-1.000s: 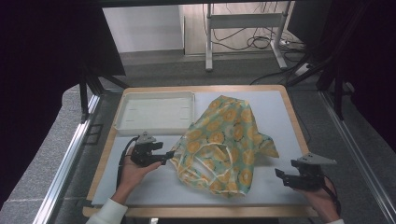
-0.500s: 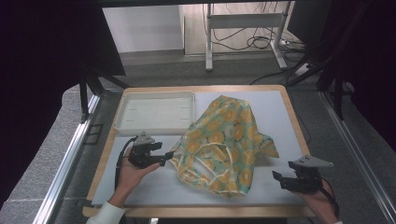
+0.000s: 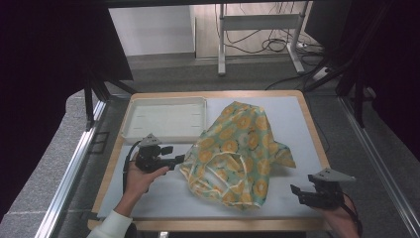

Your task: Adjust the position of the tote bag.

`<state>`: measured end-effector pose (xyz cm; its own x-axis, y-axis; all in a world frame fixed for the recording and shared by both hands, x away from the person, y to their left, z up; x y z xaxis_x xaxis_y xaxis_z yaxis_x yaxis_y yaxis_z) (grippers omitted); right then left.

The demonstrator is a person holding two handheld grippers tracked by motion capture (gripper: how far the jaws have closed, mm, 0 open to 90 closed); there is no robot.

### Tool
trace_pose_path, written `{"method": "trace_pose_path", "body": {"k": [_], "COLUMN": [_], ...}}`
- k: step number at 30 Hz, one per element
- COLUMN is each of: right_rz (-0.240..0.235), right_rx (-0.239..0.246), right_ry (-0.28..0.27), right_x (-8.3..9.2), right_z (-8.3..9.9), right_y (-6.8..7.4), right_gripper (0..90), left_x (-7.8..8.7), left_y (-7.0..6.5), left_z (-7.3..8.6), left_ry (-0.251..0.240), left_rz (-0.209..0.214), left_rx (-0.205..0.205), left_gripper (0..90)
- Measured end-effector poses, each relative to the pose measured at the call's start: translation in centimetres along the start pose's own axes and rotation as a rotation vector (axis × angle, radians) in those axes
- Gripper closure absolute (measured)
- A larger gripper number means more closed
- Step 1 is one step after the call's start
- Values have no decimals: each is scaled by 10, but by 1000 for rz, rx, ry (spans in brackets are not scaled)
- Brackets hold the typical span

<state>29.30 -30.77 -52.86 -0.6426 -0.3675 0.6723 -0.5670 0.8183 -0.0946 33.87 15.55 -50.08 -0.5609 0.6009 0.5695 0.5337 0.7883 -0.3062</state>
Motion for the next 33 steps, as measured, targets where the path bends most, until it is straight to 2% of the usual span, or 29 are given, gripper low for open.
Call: {"method": "trace_pose_path", "body": {"k": [5,6,8,13,18,21,24,27,31,33], "right_rz": [-8,-10,-12,-27,-55,-63,-72,-65,-46,-40], "right_rx": [11,15,14,20,47,54,64,58,39,34], "right_ry": [2,4,2,-4,-9,-12,-13,-15,-20,-20], "right_x": [-1,-3,-4,-9,-20,-23,-24,-19,-12,-10], "right_z": [-1,-2,-4,-9,-21,-24,-25,-22,-18,-17], "right_y": [3,4,4,4,5,6,7,6,3,3], "right_gripper": [243,243,244,243,243,244,244,243,244,243], "left_x": [0,2,5,17,31,33,32,28,18,9], "left_y": [0,1,0,0,12,15,17,16,8,0], "left_z": [-2,-5,-10,-23,-41,-48,-57,-65,-77,-83], "left_ry": [4,3,4,1,6,9,21,36,52,60], "left_rz": [-7,-28,-38,-61,-94,-100,-98,-93,-75,-56], "left_rx": [-15,-38,-54,-75,-64,-60,-60,-77,-106,-123], "left_gripper": [362,359,357,354,349,350,350,350,349,348]}}
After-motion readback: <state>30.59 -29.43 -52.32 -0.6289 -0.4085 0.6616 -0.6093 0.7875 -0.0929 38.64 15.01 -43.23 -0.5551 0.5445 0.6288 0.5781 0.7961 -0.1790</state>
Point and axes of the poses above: each handheld gripper's, and its own axes: x roughly backward along the jaws, z roughly out of its underside, y roughly to its left, the point moved 5 cm from there along -x, roughly forward along the jaws, and after that the axes turned 6 degrees about x, right-handed, at the moved point
